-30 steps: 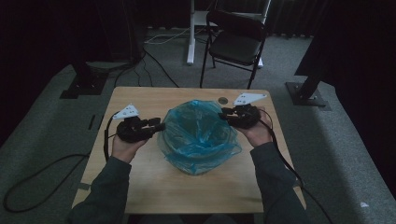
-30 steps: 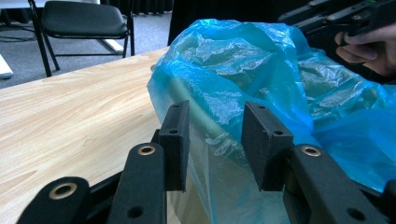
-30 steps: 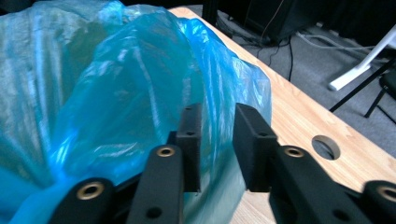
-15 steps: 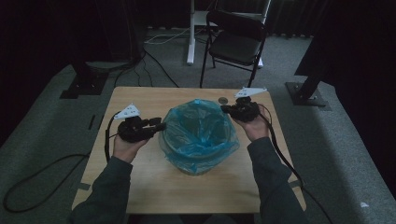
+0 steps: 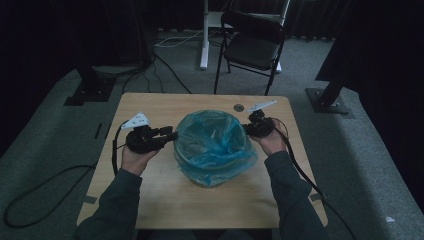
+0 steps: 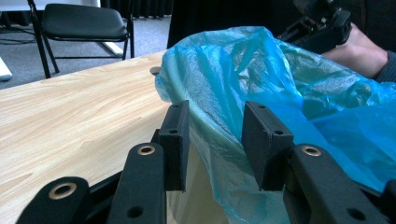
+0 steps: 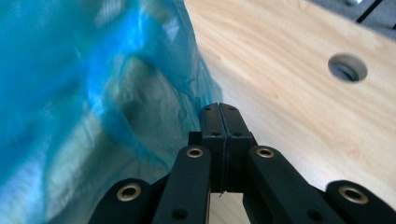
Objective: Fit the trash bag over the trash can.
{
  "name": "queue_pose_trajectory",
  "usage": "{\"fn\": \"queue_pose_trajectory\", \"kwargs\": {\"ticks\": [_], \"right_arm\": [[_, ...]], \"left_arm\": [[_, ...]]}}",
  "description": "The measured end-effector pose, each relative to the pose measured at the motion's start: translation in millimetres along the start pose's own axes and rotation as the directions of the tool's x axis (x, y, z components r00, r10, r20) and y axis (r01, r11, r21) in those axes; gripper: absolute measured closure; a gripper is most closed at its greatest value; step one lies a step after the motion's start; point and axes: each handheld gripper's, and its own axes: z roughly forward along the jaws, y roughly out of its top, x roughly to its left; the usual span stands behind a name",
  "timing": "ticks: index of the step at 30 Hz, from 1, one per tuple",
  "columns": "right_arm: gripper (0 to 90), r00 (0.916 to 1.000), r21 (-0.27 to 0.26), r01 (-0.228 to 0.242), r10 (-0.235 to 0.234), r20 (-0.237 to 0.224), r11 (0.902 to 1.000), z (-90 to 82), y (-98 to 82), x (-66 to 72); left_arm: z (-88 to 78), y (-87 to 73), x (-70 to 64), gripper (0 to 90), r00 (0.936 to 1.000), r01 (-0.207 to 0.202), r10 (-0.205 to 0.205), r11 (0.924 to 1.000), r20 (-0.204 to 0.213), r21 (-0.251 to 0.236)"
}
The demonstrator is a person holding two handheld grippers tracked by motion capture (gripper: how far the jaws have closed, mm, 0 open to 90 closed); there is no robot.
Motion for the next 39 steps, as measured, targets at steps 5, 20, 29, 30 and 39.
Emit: {"fn": "queue_pose_trajectory", "kwargs": {"ticks": [5,20,29,30,39], "right_arm": [[89.9,0.9998,0.022,-0.008,0.008,-0.016,0.9997,0.3,-9.7,-3.0],[68.0,0.9986,-0.154,0.053,-0.054,-0.001,0.9866,-77.8,-36.6,32.9],[65.6,0.9864,-0.160,0.092,-0.112,-0.121,0.9828,-90.4,-64.3,57.7],[65.6,0.9864,-0.160,0.092,-0.112,-0.121,0.9828,-90.4,-64.3,57.7],[86.1,0.9805,-0.097,0.139,-0.151,-0.126,0.9856,-68.2,-70.3,65.0]], "left_arm": [[0.0,-0.2,-0.5,61.8,1.0000,0.002,-0.002,1.0000,-0.002,-0.001],[-15.1,4.1,-26.3,59.4,0.9979,-0.057,0.058,0.9976,0.029,-0.041],[-10.1,-0.5,-51.6,58.6,0.9912,-0.094,0.095,0.9954,0.092,-0.015],[-8.9,-1.3,-54.3,58.6,0.9900,-0.100,0.101,0.9949,0.099,-0.012],[6.9,-4.0,-74.2,58.2,0.9774,-0.160,0.152,0.9863,0.147,0.041]]}}
